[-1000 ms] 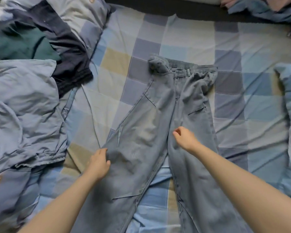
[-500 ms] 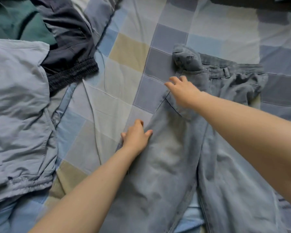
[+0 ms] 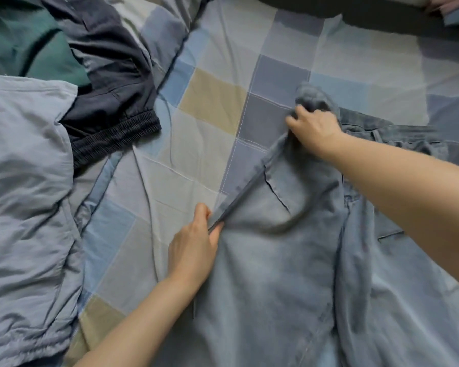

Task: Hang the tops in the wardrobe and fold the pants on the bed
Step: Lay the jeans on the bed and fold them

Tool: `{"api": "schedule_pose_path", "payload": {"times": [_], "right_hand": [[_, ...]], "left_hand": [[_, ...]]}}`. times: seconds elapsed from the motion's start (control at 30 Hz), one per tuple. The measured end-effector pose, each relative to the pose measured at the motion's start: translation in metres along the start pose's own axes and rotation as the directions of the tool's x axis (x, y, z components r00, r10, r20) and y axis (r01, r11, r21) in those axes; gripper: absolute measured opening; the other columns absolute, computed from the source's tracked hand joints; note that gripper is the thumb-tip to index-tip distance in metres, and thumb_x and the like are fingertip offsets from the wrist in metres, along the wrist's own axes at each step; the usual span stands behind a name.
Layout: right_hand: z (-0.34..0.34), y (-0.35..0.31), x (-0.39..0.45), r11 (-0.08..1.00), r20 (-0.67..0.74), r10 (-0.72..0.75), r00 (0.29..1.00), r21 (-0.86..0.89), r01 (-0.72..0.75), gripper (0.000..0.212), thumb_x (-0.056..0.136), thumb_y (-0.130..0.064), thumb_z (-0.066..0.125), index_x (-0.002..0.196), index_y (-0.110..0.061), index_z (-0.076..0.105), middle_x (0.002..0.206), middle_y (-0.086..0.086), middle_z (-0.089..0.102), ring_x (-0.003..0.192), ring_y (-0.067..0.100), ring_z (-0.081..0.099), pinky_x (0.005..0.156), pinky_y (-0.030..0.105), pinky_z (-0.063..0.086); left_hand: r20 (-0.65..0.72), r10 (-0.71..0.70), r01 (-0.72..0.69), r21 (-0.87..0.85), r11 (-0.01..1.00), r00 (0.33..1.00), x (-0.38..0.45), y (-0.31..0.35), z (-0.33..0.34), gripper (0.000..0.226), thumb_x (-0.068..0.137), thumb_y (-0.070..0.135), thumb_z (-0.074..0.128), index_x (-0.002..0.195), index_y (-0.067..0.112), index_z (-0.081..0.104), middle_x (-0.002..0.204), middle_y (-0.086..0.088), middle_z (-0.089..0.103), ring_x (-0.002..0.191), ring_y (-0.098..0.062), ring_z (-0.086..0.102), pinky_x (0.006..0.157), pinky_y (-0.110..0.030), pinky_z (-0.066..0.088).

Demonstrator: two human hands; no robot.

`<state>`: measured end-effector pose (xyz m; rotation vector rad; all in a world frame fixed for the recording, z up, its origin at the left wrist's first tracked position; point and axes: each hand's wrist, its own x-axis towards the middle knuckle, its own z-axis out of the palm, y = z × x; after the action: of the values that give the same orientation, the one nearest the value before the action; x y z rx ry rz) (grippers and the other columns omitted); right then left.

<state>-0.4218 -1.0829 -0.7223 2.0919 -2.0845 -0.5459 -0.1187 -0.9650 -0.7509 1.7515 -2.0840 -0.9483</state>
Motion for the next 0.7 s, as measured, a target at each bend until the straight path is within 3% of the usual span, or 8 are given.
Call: {"api": "schedule_pose_path", "payload": {"times": [0.1, 0.2, 0.3, 0.37, 0.43, 0.5, 0.6, 0.7], "right_hand": [[-0.029, 0.001, 0.027, 0.996, -0.147, 0.008, 0.989, 0.092, 0.005, 0.037, 0.084, 0.013, 0.041, 0.12, 0.004, 0.04, 0.093, 0.035, 0.059, 0.08, 0.048, 0.063, 0.055, 0.043, 0.039], [-0.048, -0.01, 0.058, 0.975, -0.203, 0.147, 0.968, 0.194, -0.108, 0.037, 0.088, 0.013, 0.034, 0.124, 0.006, 0.037, 0.103, 0.04, 0.057, 0.094, 0.051, 0.059, 0.064, 0.049, 0.043], [-0.044, -0.027, 0.081, 0.932, -0.065, 0.136, 0.989, 0.347, -0.105, 0.042, 0.091, 0.001, 0.044, 0.132, 0.0, 0.031, 0.124, 0.037, 0.048, 0.118, 0.048, 0.046, 0.091, 0.052, 0.042], [-0.027, -0.038, 0.084, 0.911, 0.096, 0.015, 0.995, 0.409, -0.053, 0.067, 0.094, -0.019, 0.053, 0.148, -0.01, 0.015, 0.145, 0.029, 0.034, 0.137, 0.043, 0.027, 0.11, 0.053, 0.028], [-0.006, -0.042, 0.077, 0.917, 0.257, -0.065, 0.964, 0.397, -0.044, 0.079, 0.095, -0.035, 0.05, 0.153, -0.024, -0.002, 0.16, 0.009, 0.014, 0.146, 0.037, 0.006, 0.117, 0.055, 0.012], [0.015, -0.04, 0.07, 0.923, 0.295, -0.083, 0.952, 0.383, -0.038, 0.074, 0.096, -0.041, 0.046, 0.153, -0.029, 0.001, 0.162, 0.001, 0.005, 0.147, 0.035, 0.0, 0.118, 0.054, 0.008], [0.026, -0.033, 0.048, 0.897, 0.026, -0.019, 0.999, 0.443, 0.005, 0.057, 0.096, -0.025, 0.045, 0.149, -0.014, 0.028, 0.156, 0.013, 0.024, 0.145, 0.037, 0.014, 0.117, 0.05, 0.017], [0.022, -0.051, -0.002, 0.876, -0.307, 0.003, 0.952, 0.46, 0.146, 0.037, 0.087, -0.006, 0.048, 0.123, 0.002, 0.054, 0.128, 0.022, 0.054, 0.125, 0.042, 0.044, 0.11, 0.05, 0.031]], "left_hand": [[-0.073, -0.066, 0.058, -0.099, 0.993, 0.995, 0.021, -0.003, -0.02, 0.034, 0.094, 0.048, 0.051, 0.093, 0.018, 0.035, 0.082, -0.012, 0.06, 0.087, -0.044, 0.059, 0.063, -0.041, 0.037], [-0.157, -0.104, 0.097, -0.046, 0.994, 0.982, 0.056, -0.008, -0.038, 0.036, 0.096, 0.05, 0.047, 0.097, 0.015, 0.035, 0.095, -0.021, 0.064, 0.091, -0.045, 0.058, 0.065, -0.04, 0.034], [-0.219, -0.154, 0.185, 0.125, 0.975, 0.963, 0.072, -0.029, -0.044, 0.035, 0.098, 0.048, 0.042, 0.104, 0.014, 0.036, 0.099, -0.022, 0.065, 0.092, -0.045, 0.06, 0.068, -0.041, 0.036], [-0.218, -0.156, 0.214, 0.279, 0.936, 0.964, 0.064, -0.057, -0.034, 0.037, 0.099, 0.048, 0.04, 0.106, 0.012, 0.038, 0.102, -0.022, 0.064, 0.091, -0.045, 0.061, 0.07, -0.044, 0.042], [-0.162, -0.11, 0.166, 0.384, 0.908, 0.981, 0.052, -0.08, -0.018, 0.042, 0.096, 0.047, 0.042, 0.107, 0.006, 0.045, 0.101, -0.024, 0.06, 0.084, -0.046, 0.062, 0.065, -0.05, 0.048], [-0.134, -0.057, 0.11, 0.43, 0.896, 0.989, 0.048, -0.091, -0.01, 0.042, 0.093, 0.043, 0.048, 0.104, 0.002, 0.049, 0.094, -0.025, 0.056, 0.075, -0.047, 0.061, 0.057, -0.051, 0.048], [-0.113, -0.106, 0.143, 0.407, 0.902, 0.988, 0.056, -0.089, -0.011, 0.042, 0.097, 0.043, 0.047, 0.108, 0.003, 0.046, 0.104, -0.026, 0.055, 0.087, -0.049, 0.059, 0.067, -0.051, 0.045], [-0.042, -0.21, 0.211, 0.358, 0.91, 0.977, 0.063, -0.087, -0.02, 0.045, 0.097, 0.049, 0.043, 0.111, 0.006, 0.043, 0.12, -0.024, 0.054, 0.106, -0.047, 0.055, 0.084, -0.048, 0.042]]}}
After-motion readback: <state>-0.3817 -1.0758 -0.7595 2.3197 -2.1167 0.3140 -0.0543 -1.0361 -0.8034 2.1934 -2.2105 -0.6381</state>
